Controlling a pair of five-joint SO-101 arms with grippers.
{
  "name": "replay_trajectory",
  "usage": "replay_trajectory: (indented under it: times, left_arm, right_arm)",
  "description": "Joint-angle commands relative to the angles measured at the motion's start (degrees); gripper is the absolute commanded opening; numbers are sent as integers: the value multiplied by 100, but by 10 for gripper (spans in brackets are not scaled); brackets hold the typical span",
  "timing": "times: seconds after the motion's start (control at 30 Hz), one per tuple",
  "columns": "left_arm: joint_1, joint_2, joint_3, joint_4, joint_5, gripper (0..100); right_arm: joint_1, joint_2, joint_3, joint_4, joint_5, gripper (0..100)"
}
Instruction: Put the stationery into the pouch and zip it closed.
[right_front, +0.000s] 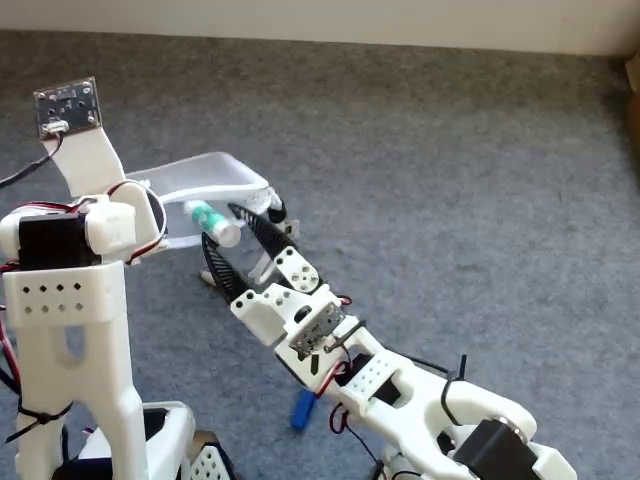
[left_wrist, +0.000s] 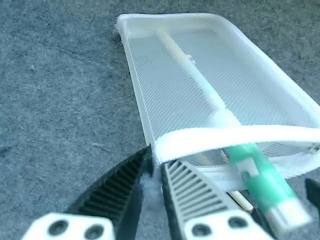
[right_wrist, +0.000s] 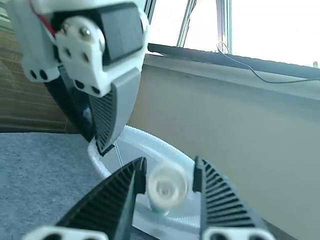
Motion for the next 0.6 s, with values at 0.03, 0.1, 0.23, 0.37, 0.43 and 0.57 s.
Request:
replay_trajectory:
  times: [0.03, 0.1, 0.23, 0.37, 0.43, 0.57]
  left_arm:
    - [75, -127, -136, -97, 18, 7]
    - [66, -127, -127, -97, 18, 7]
    - [-110, -127, -127, -114, 18, 7]
    - [-171, -127, -127, -105, 18, 7]
    - [-171, -127, -127, -105, 18, 7]
    - [-224, -127, -127, -114, 18, 7]
  right_arm:
    - [-92, -119, 84, -101, 70, 181]
    - [-92, -119, 136, -101, 70, 181]
    - [-92, -119, 127, -101, 70, 181]
    - [-66, -119, 110, -92, 70, 181]
    - [-57, -119, 110, -92, 70, 181]
    - [-48, -119, 110, -92, 70, 180]
